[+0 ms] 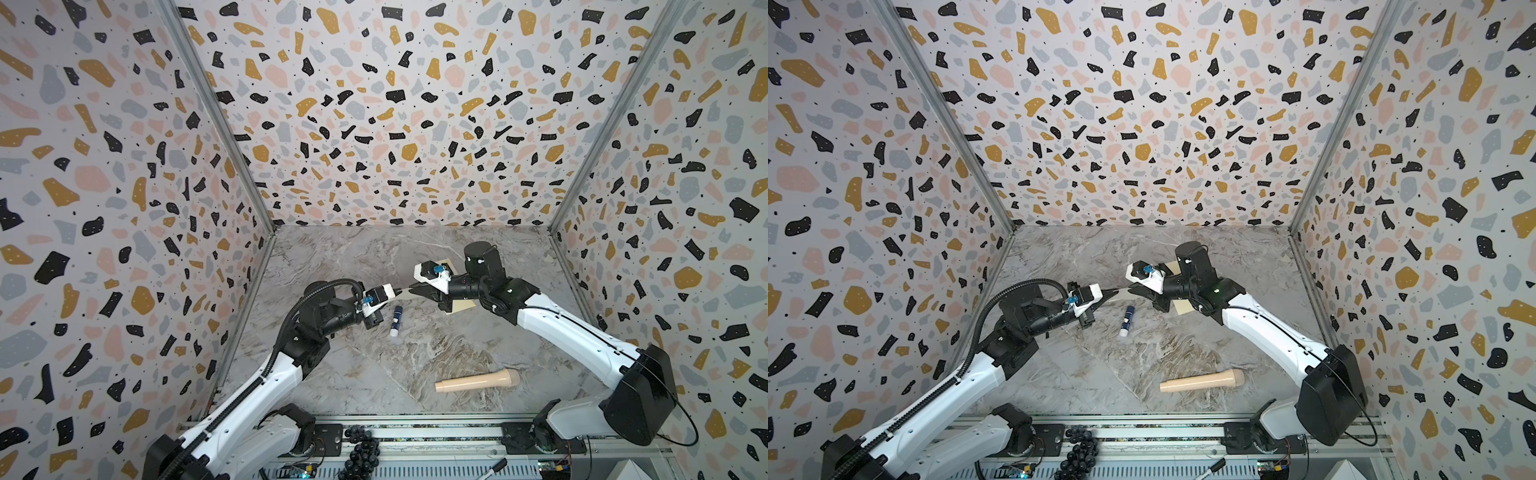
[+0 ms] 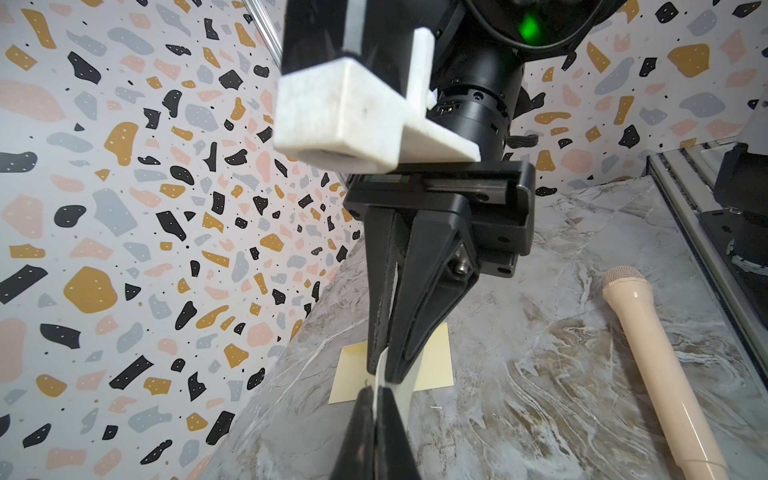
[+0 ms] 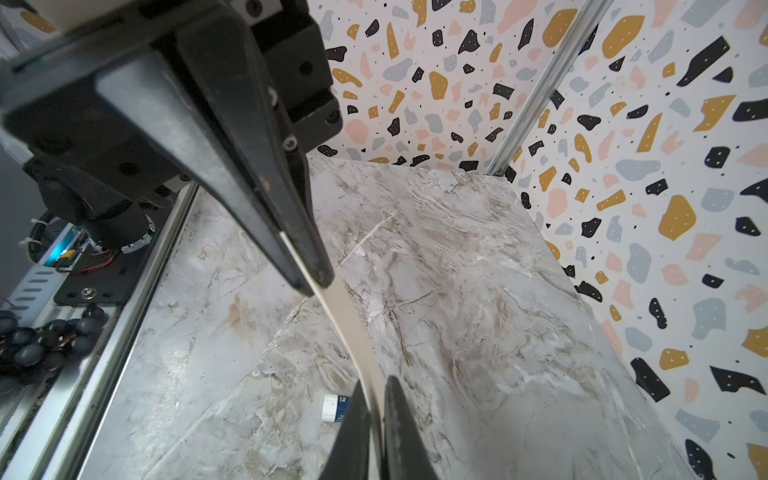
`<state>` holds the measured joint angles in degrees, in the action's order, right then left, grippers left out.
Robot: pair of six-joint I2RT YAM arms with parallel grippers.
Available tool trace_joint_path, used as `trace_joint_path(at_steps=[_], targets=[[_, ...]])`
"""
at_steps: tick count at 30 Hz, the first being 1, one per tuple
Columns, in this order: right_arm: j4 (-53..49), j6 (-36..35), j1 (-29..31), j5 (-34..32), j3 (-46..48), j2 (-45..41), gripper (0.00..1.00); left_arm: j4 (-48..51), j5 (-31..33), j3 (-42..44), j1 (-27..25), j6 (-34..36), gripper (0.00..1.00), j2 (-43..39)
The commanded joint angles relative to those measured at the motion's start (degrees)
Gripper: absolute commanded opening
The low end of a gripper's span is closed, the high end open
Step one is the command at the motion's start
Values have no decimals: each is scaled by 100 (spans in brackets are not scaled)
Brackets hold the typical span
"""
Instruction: Place the letter into the envelope and seal it
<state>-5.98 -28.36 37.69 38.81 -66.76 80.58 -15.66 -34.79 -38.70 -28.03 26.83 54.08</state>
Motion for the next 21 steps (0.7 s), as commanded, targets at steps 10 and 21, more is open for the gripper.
trace_joint_path(at_steps=[10,21], targets=[[-7,6,-443,-40,399,-147,10,-104,159,-7,17,162,0,-135],[128,120,-898,-67,872,-277,7,-192,381,70,26,156,0,-288]])
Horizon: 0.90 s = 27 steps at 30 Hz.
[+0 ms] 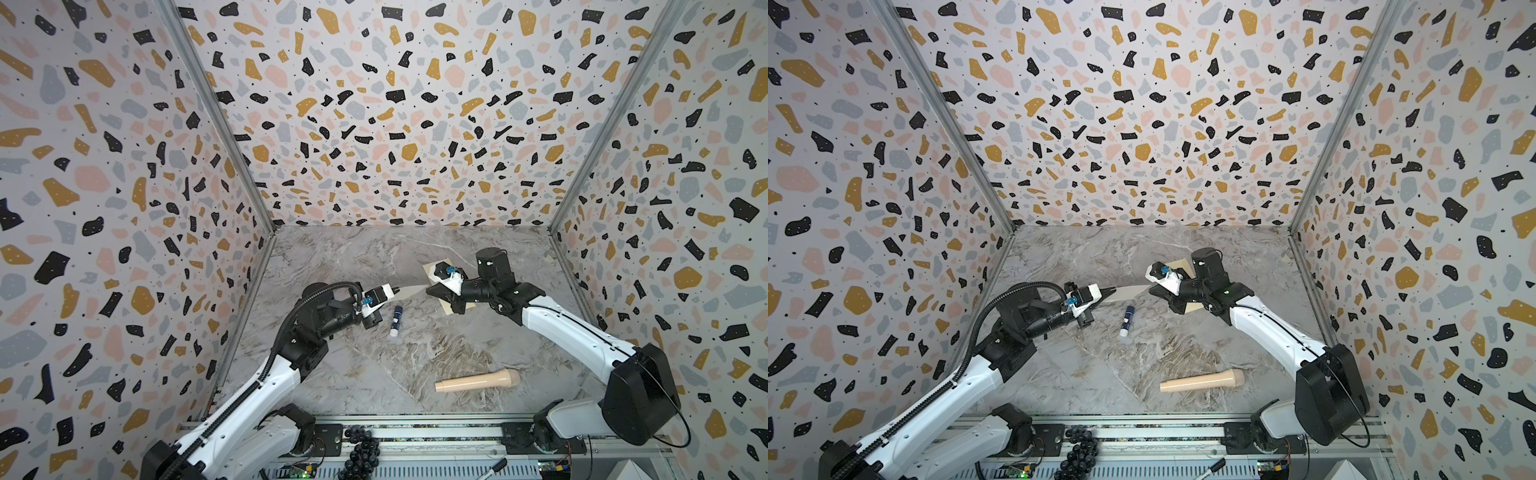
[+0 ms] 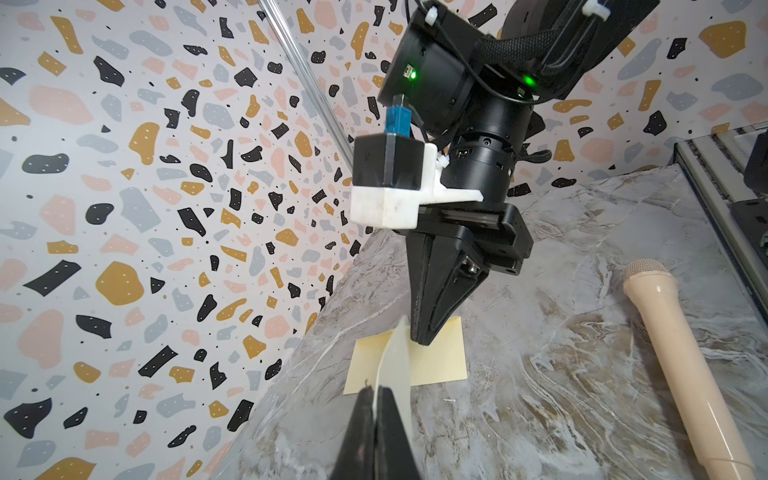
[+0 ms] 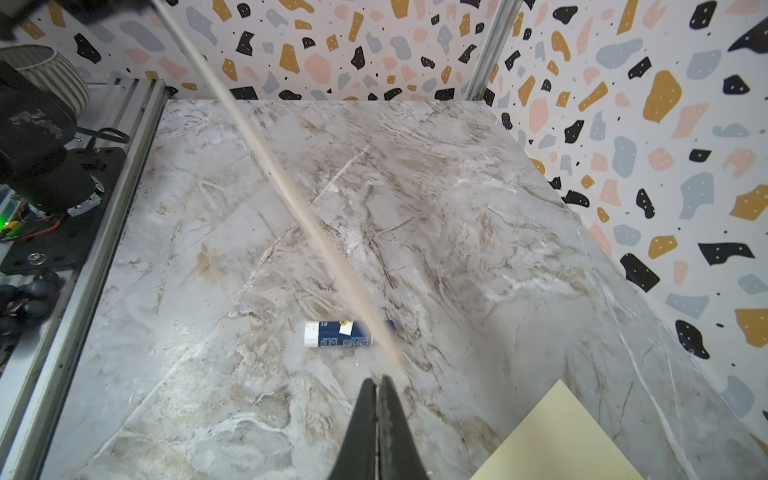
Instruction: Place the letter into the envelope and seal it
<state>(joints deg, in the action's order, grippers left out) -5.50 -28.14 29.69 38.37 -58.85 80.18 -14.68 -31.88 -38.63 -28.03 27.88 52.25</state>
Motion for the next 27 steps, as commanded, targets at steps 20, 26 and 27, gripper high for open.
trace_joint_path(at_steps=[20,26,27], targets=[[-284,1815,-100,-4536,-1096,904,83,-354,550,128,26,-34,0,-150],[-564,1974,77,-5355,-1506,1725,79,-338,577,133,26,-28,0,-152],[-609,2015,111,-5520,-1571,1868,78,-330,573,129,26,-28,0,-149]])
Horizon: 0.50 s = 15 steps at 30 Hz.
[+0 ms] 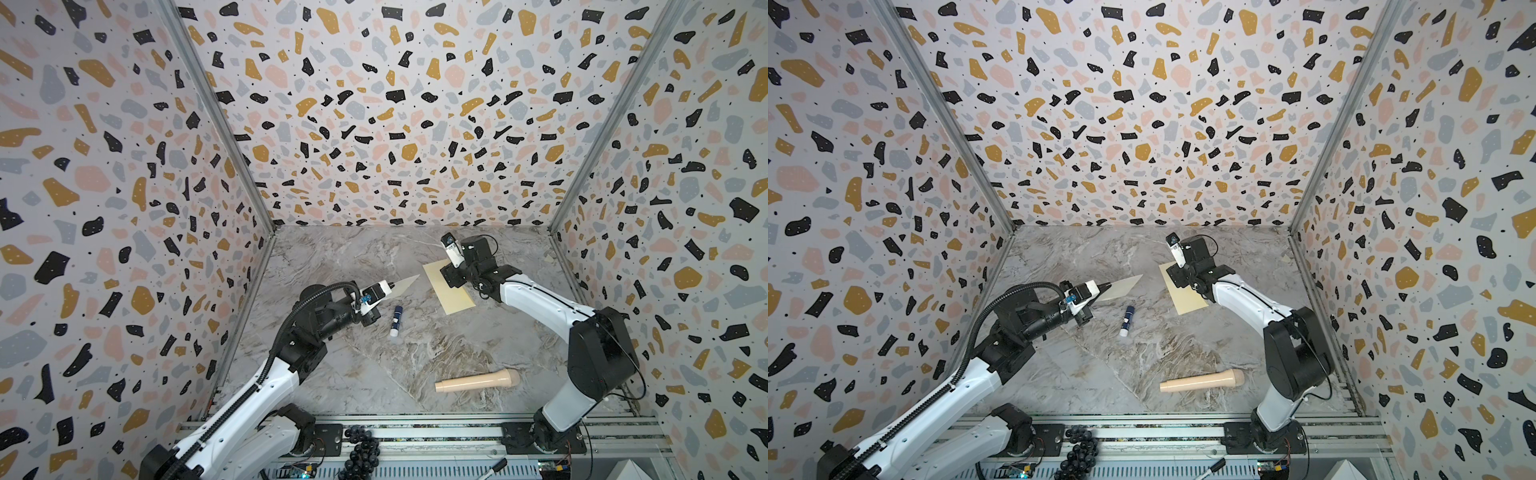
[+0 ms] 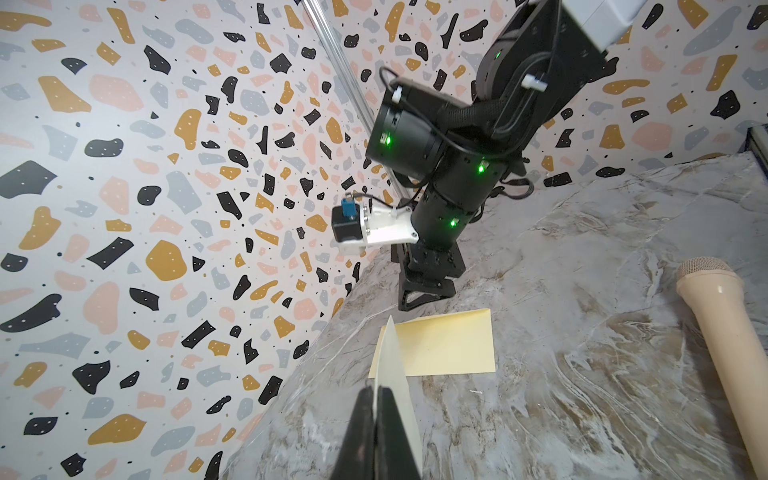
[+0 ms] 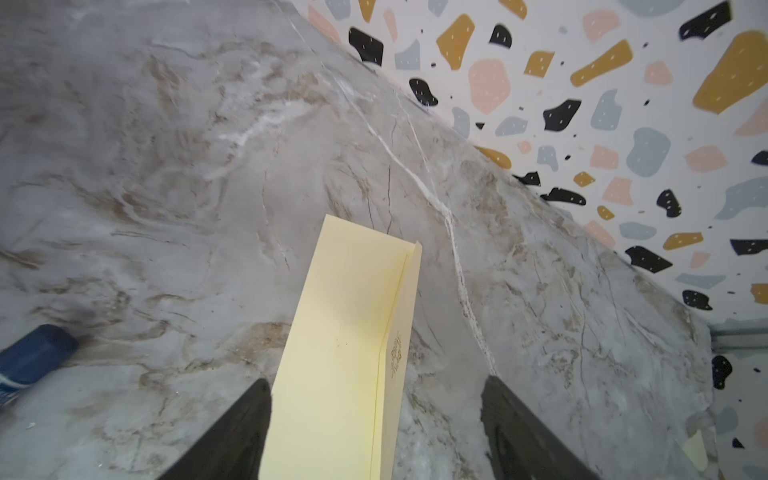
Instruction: Place the letter into the envelope and seal it
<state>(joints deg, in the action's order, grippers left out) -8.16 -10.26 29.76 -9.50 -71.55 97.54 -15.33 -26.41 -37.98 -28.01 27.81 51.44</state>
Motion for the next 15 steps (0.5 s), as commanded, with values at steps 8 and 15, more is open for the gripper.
trace_joint_path(at_steps=[8,15], targets=[[-849,450,352,-1773,-867,1187,68,-245,49,62,24,-29,0,-87],[-1132,679,424,-2372,-1148,1806,53,-211,79,66,24,-13,0,-90]])
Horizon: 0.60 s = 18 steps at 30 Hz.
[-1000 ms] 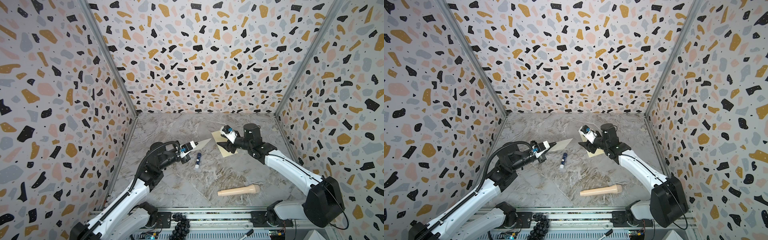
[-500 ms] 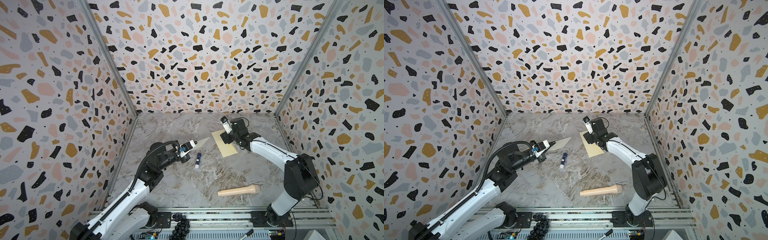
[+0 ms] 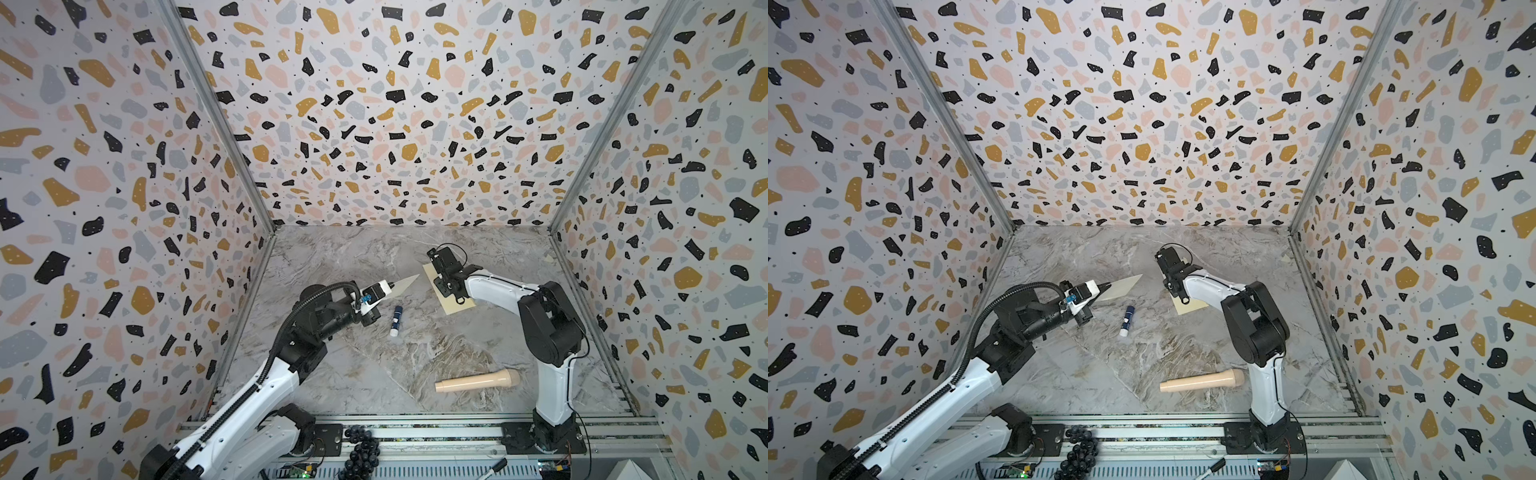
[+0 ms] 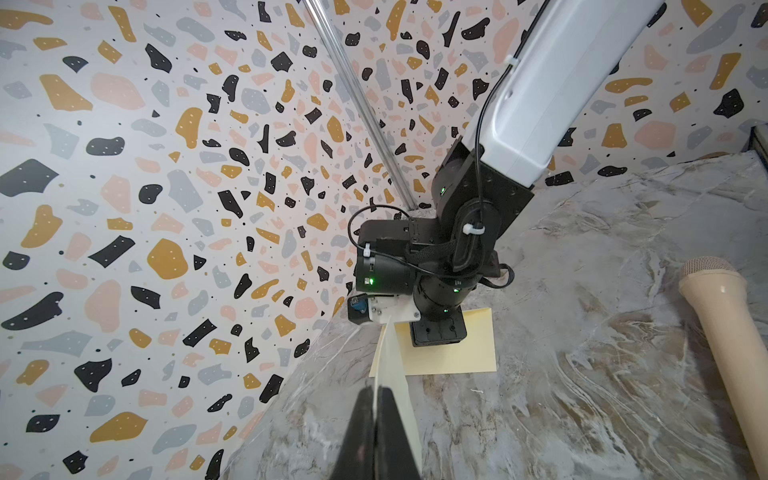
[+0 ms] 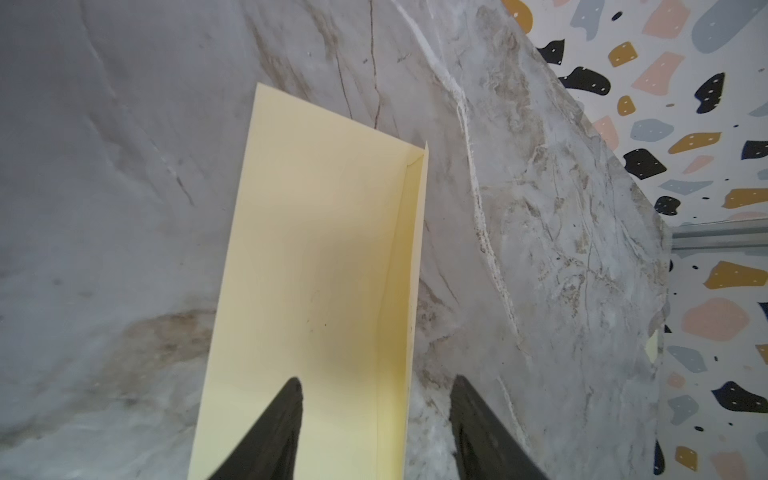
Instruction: Place the letter into the envelope and seal it
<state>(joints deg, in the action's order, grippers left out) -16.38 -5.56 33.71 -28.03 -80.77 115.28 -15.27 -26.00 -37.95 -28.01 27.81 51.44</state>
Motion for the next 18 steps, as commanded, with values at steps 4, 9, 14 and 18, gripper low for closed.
trace_joint_path(at_steps=[4,9,14,18], targets=[[-314,230,41,-728,-294,243,46,-208,42,63,24,-5,0,-88],[-300,253,41,-934,-367,455,38,-197,42,60,24,-4,0,-86],[-283,249,41,-1047,-459,617,29,-192,41,66,21,-7,0,-84],[-310,254,42,-1070,-522,692,20,-186,47,69,24,-8,0,-92]])
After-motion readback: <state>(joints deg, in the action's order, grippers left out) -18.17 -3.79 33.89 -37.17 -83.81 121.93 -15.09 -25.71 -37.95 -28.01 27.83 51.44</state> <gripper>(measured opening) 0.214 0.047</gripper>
